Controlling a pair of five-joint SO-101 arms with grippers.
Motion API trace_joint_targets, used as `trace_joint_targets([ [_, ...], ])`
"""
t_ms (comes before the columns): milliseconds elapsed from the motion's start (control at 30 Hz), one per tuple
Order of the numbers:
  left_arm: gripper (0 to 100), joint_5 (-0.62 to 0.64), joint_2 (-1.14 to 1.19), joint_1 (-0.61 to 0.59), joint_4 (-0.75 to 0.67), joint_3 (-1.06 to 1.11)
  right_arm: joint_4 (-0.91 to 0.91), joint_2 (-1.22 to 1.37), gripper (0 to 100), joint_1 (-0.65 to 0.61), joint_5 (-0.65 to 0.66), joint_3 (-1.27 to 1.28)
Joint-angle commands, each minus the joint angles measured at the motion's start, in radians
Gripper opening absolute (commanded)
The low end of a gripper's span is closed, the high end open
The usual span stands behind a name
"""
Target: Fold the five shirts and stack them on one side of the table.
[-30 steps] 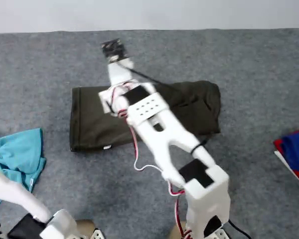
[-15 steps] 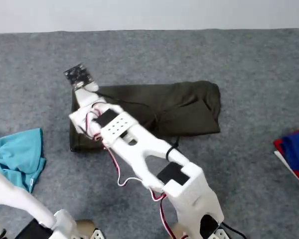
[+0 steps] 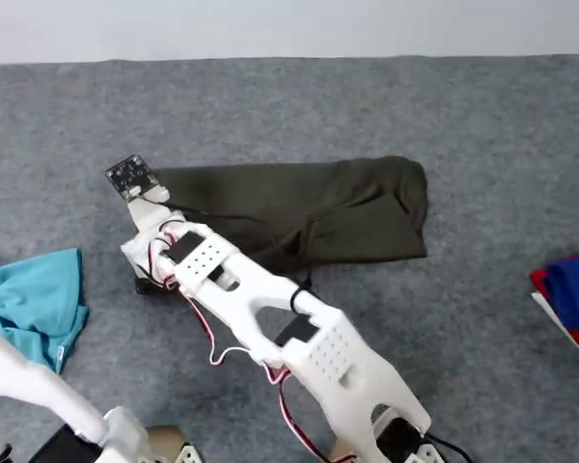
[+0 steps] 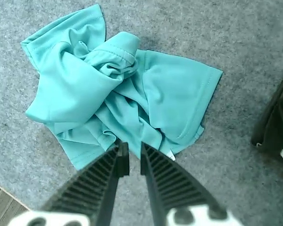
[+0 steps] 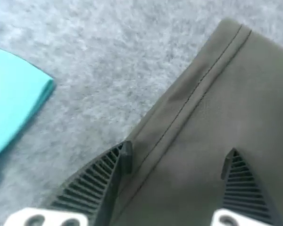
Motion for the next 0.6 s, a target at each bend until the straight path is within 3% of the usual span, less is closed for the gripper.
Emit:
trace_joint_targets([
  [0, 5, -0.012, -0.034, -0.003, 0.005, -0.005, 0.074, 0.074, 31.0, -0.008, -0.009, -0.203],
  [167, 5, -0.012, -0.032, -0.003, 0.003, -0.005, 0.246, 0.219, 30.8, -0.010, -0.005, -0.485],
  [300, 5, -0.012, -0.032, -0.003, -0.018, -0.004, 0.357, 0.315, 23.9, -0.010, -0.003, -0.678],
  [567, 5, -0.012, -0.032, -0.002, -0.025, -0.004, 0.512, 0.429, 17.6, -0.010, 0.052, -0.907],
])
